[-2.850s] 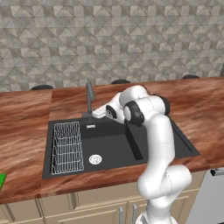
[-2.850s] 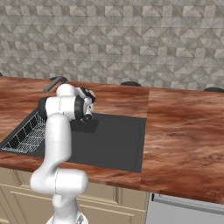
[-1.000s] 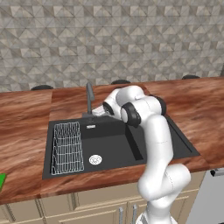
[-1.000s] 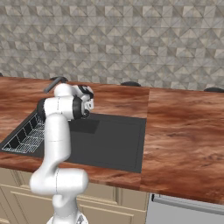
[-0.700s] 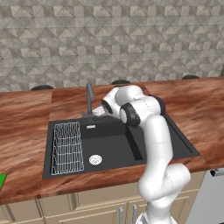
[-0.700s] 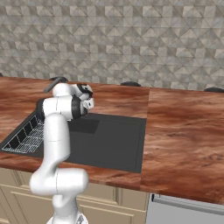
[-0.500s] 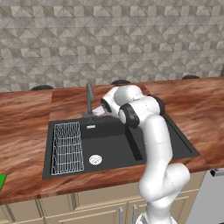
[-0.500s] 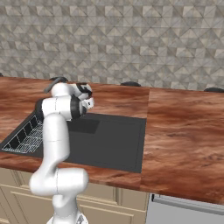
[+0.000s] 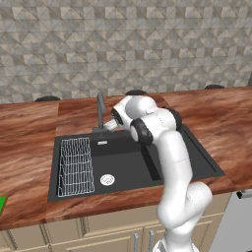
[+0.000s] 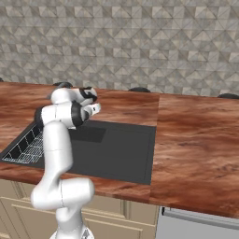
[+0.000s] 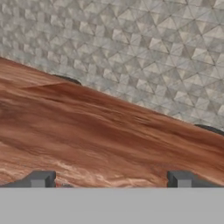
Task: Soak the sponge with water for a few seconds and then drop it inside the sink.
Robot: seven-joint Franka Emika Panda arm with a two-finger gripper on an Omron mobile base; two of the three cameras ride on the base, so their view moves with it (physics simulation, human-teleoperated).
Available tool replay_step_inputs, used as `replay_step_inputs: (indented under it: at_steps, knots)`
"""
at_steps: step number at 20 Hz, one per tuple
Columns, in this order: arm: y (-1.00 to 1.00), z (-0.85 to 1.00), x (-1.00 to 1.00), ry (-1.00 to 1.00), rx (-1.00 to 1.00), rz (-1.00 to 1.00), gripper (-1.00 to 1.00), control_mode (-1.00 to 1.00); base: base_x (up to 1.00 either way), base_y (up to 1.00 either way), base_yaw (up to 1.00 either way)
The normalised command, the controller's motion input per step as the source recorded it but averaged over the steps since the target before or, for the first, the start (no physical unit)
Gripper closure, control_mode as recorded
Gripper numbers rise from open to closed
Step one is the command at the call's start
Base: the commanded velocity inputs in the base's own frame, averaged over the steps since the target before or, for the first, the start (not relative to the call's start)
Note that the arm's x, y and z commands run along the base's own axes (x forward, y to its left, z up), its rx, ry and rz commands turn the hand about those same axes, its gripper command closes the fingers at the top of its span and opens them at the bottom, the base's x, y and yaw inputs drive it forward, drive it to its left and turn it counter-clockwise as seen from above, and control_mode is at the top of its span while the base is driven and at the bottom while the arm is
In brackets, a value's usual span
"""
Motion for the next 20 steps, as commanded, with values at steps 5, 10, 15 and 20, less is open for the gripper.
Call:
replay_step_inputs:
  at_steps: [5, 10, 15, 20]
  knots:
    - [-0.66, -0.66, 0.23, 0.03, -0.14, -0.04, -1.0, -1.0, 0.0, 0.0, 0.0]
    - [-0.69, -0.73, 0.22, 0.07, -0.12, -0.01, -1.0, -1.0, 0.0, 0.0, 0.0]
    - [-0.71, -0.9, 0.23, 0.12, -0.1, 0.0, -1.0, -1.0, 0.0, 0.0, 0.0]
    - [-0.56, -0.36, 0.09, 0.02, -0.05, 0.0, -1.0, -1.0, 0.0, 0.0, 0.0]
